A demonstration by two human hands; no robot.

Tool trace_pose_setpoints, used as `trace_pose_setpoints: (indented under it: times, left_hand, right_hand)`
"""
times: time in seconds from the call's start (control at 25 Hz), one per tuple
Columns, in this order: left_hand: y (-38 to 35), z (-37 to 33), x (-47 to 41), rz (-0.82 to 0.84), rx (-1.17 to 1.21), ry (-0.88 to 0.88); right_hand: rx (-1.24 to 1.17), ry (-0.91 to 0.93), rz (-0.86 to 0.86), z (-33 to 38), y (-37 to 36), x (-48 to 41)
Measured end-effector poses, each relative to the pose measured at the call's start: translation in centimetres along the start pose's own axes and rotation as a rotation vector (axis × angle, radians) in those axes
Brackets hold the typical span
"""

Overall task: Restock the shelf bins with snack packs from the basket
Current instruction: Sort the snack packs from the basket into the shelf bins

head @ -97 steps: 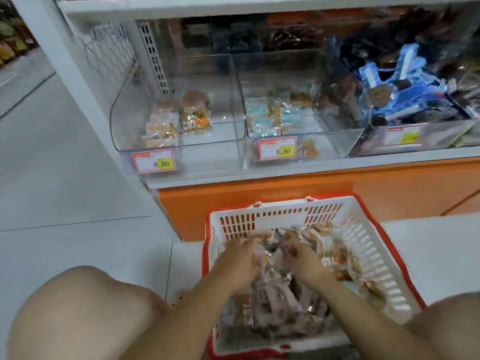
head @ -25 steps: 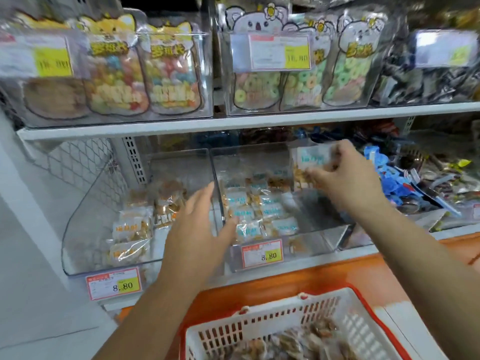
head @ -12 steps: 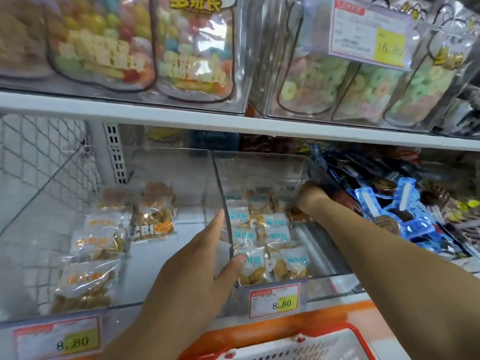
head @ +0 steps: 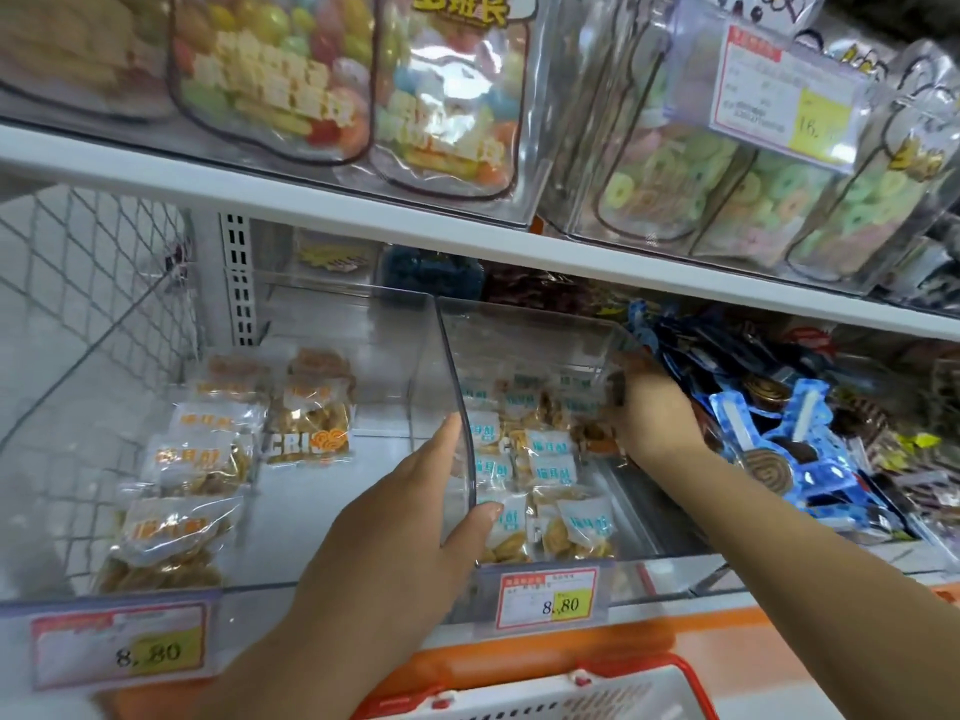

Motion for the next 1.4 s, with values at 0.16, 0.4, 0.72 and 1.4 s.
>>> trace_pose_setpoints:
  times: [0.16,0.4,0.72,1.4]
  left_hand:
    - [-0.1,-0.2,0.0,-0.005,-0.006,0.004]
    - [-0.1,-0.1,-0.1,-0.002,-0.008,-0.003]
    - [-1.1,-2.1,3.0,-0.395,-0.14,-0.234]
    - [-19.8,6.6,21.2,0.551,-0.406,0.134]
  right_hand:
    - [0.077,-0.065,0.222,0.0,-0.6,0.1]
    - [0.172,-0.135,0.354,0.5,-3.5,-0.2]
    - [-0.782,-0.049,-0.133,3.0,8.5,11.8]
    - [-0.137,-0.129,0.829,-2.3,-11.4,40.0]
Point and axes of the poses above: each hand's wrist, its own x-axis away from the middle knuckle, its own y-axis out of the back of the hand, z = x × y, the point moved 1 cm from there along -x, towards the middle knuckle, and after that the axes turned 4 degrees about -x, right-handed, at the moved point
